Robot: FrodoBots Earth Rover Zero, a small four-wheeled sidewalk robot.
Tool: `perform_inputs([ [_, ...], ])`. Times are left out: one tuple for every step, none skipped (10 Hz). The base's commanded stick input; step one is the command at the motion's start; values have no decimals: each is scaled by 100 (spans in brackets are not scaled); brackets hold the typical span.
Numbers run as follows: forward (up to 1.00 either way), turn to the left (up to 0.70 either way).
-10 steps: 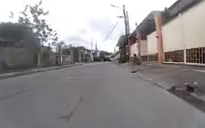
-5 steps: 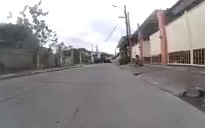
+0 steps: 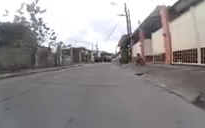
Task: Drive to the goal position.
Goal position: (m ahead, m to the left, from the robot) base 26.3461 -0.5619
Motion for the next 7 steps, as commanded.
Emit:
perform_inputs([
  [68,0],
  [68,0],
  [68,0],
  [68,0],
  [68,0],
  [68,0],
  [68,0],
])
